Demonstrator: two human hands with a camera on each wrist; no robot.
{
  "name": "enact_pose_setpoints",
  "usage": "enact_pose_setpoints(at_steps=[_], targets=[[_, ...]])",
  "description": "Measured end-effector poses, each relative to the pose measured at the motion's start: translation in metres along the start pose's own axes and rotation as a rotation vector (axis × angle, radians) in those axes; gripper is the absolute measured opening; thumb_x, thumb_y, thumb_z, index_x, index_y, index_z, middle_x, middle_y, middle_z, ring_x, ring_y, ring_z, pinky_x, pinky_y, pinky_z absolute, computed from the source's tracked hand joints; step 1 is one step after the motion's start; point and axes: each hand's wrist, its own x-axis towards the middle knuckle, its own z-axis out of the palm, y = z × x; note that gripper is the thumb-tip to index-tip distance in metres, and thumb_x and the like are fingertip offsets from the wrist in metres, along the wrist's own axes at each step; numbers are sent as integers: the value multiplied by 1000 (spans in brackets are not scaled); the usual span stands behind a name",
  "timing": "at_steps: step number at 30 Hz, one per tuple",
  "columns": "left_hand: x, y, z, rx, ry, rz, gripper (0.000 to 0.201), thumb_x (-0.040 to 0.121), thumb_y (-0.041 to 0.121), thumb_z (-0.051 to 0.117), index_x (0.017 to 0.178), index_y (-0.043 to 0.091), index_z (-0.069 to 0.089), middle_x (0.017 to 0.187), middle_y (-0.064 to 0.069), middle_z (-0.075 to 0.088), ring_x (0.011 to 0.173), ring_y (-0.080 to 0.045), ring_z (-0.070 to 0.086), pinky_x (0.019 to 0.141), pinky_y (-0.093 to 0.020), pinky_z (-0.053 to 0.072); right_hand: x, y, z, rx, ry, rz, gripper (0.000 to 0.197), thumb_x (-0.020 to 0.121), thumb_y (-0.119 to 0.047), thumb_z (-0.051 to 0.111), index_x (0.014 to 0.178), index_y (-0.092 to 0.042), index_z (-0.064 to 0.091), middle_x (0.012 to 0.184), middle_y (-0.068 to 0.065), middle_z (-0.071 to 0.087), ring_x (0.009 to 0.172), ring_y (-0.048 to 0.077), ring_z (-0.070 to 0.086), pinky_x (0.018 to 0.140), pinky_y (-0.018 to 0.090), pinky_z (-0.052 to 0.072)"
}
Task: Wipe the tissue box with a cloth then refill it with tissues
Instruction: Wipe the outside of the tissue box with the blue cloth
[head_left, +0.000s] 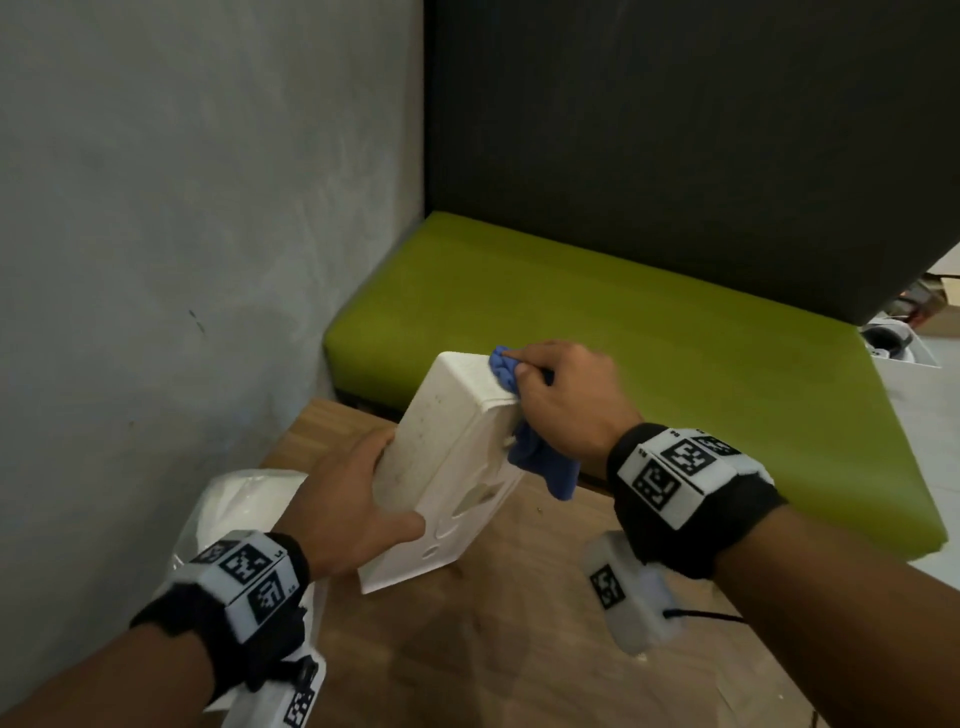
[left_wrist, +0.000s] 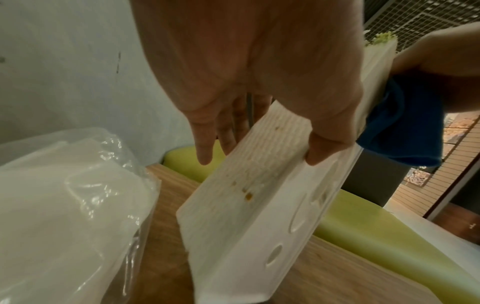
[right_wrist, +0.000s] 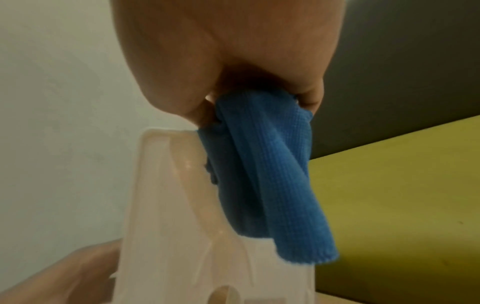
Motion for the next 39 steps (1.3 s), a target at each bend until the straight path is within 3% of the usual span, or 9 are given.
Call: enact_pose_setpoints(at_steps=[6, 10, 15, 22, 25, 29, 31, 34, 39], targets=[[1, 10, -13, 179, 51, 31, 94, 43, 63, 60, 128, 24, 52, 119, 3, 50, 111, -16, 48, 92, -33, 45, -11, -13, 9, -63, -20, -181, 38, 93, -36, 43, 125, -30, 63, 126, 0, 64, 105, 29, 57, 90, 43, 48], [2, 17, -13, 245, 29, 15, 86, 45, 57, 67, 125, 27, 54, 118, 5, 52, 111, -16, 48, 93, -36, 47, -18, 0, 23, -411, -27, -258, 39, 92, -40, 38, 124, -33, 60, 132, -2, 59, 94, 33, 48, 76, 46, 48], [8, 27, 7, 363, -86, 7, 76, 55, 52, 76, 122, 26, 53, 110, 5, 49, 104, -20, 55, 87, -40, 51, -32, 25, 56, -577, -84, -355, 35, 88, -38, 49, 118, -31, 65, 125, -2, 65, 94, 33, 57, 66, 42, 42], [14, 28, 29, 447, -155, 24, 60, 60, 51, 76, 109, 25, 55, 98, 6, 44, 90, -17, 52, 72, -33, 47, -50, 59, 84, -426, -129, -186, 37, 93, -39, 44, 124, -33, 63, 133, 1, 62, 101, 36, 57, 69, 47, 45], [14, 22, 26, 406, -156, 39, 69, 65, 51, 75, 125, 23, 54, 113, 5, 50, 103, -18, 54, 86, -37, 51, -49, 62, 88, -382, -83, -141, 35, 92, -39, 45, 121, -34, 65, 132, -1, 63, 100, 35, 56, 69, 46, 45], [2, -6, 6, 458, -241, 24, 100, 61, 60, 72, 146, 26, 32, 138, 12, 43, 122, -14, 48, 99, -37, 47, -50, 68, 88, -368, -60, -113, 35, 90, -38, 46, 118, -33, 68, 130, -1, 64, 99, 34, 57, 69, 44, 44], [-7, -25, -7, 459, -270, -45, 102, 55, 58, 73, 144, 27, 32, 133, 12, 47, 120, -13, 50, 98, -36, 47, -50, 71, 86, -379, -66, -94, 36, 91, -38, 44, 118, -32, 68, 131, -1, 63, 101, 34, 56, 70, 44, 44], [-18, -48, -19, 314, -175, -105, 78, 53, 41, 81, 124, 24, 52, 116, 10, 61, 106, -10, 59, 91, -31, 52, -49, 64, 86, -398, -96, -61, 40, 92, -38, 40, 120, -30, 66, 133, 1, 61, 105, 35, 54, 74, 45, 44], [-23, -53, -12, 162, -32, -57, 76, 47, 39, 84, 117, 29, 57, 105, 18, 63, 99, -7, 60, 85, -30, 52, -47, 19, 102, -350, -99, -101, 40, 89, -34, 39, 117, -24, 66, 130, 3, 61, 102, 38, 53, 78, 45, 43]])
